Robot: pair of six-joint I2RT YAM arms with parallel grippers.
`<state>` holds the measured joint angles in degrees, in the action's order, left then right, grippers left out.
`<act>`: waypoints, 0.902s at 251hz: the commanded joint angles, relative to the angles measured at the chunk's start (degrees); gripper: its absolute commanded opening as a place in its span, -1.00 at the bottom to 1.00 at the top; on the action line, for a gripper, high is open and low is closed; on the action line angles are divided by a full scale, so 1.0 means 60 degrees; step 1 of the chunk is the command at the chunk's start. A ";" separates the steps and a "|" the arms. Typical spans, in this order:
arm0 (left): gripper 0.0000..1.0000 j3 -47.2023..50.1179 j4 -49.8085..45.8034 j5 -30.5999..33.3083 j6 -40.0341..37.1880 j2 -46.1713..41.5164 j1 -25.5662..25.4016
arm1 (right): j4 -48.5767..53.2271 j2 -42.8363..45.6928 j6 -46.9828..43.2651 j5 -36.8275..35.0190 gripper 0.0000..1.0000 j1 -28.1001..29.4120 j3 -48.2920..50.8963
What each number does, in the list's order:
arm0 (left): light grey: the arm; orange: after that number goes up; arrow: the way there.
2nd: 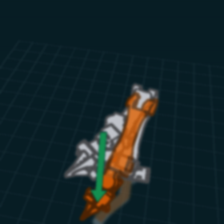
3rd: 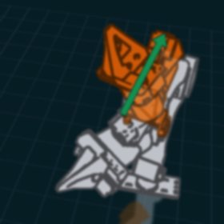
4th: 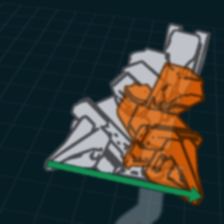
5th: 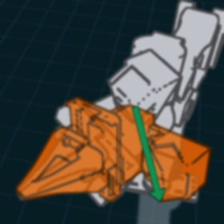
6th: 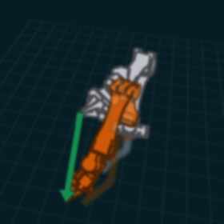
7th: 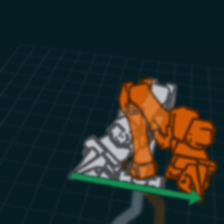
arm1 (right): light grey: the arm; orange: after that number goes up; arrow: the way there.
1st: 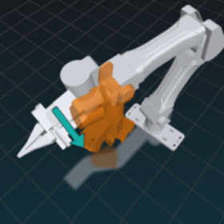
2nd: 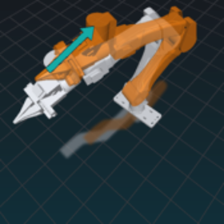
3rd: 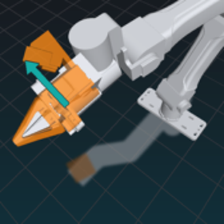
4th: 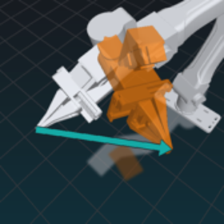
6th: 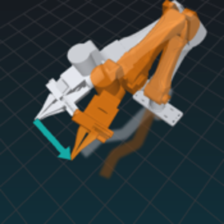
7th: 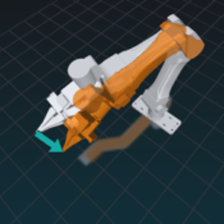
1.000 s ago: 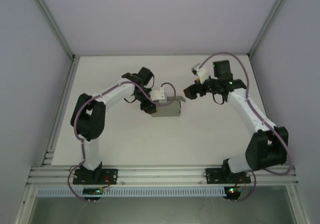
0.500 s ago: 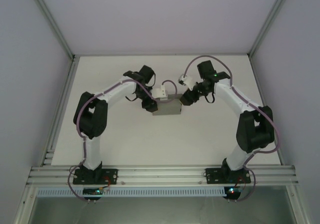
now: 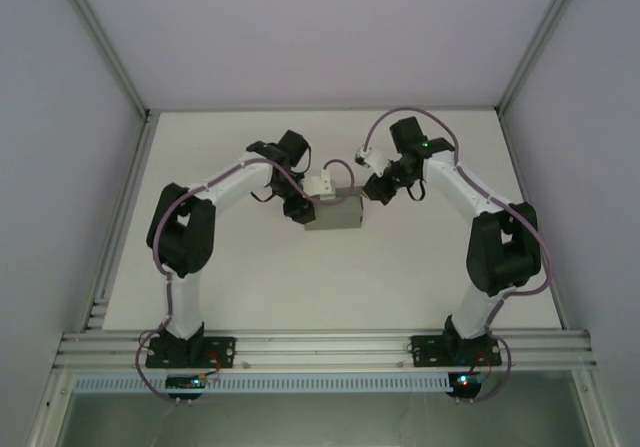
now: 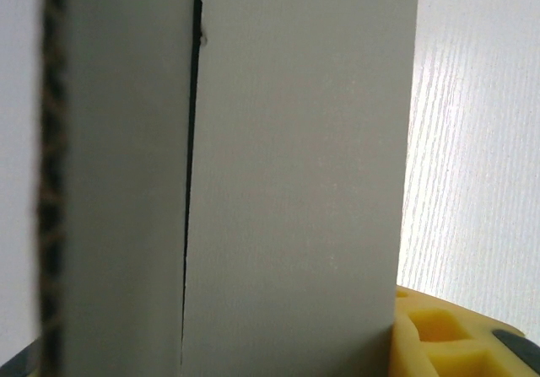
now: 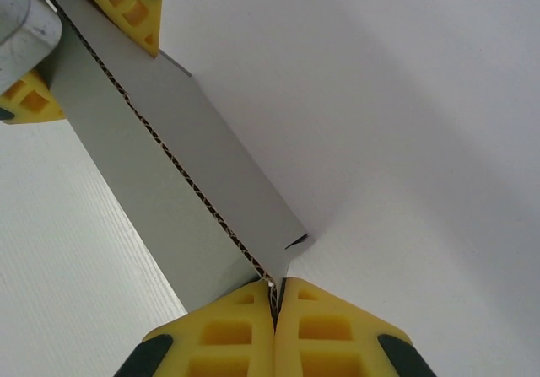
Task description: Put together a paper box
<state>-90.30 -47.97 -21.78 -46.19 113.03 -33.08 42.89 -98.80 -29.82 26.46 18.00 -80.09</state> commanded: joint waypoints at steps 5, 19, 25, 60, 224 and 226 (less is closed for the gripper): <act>-0.27 -0.0066 -0.0027 0.0415 0.0244 0.0338 -0.0182 | 0.0132 0.0092 0.1663 -0.0064 -1.00 0.0530 -0.0193; -0.27 -0.0038 0.0101 0.0385 0.0324 0.0337 -0.0194 | -0.0334 0.0191 0.2867 -0.0494 -1.00 0.0788 0.0053; -0.27 -0.0038 0.0161 0.0419 0.0390 0.0350 -0.0203 | -0.0568 0.0245 0.3381 -0.0714 -1.00 0.0862 0.0161; -0.27 -0.0083 0.0276 0.0499 0.0537 0.0460 -0.0238 | -0.2468 0.0862 0.6352 -0.1150 -1.00 0.1185 0.1374; -0.27 0.0036 0.0491 0.0437 0.0796 0.0242 -0.0282 | -0.5973 0.1846 0.7334 -0.2533 -1.00 0.1772 0.4914; -0.27 0.0032 0.0504 0.0444 0.0791 0.0235 -0.0279 | -0.5987 0.1848 0.7294 -0.2553 -1.00 0.1786 0.4942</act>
<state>-90.39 -47.79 -20.93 -41.89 113.03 -33.28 6.35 -85.97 15.20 11.73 25.15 -55.18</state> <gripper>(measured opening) 0.426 0.053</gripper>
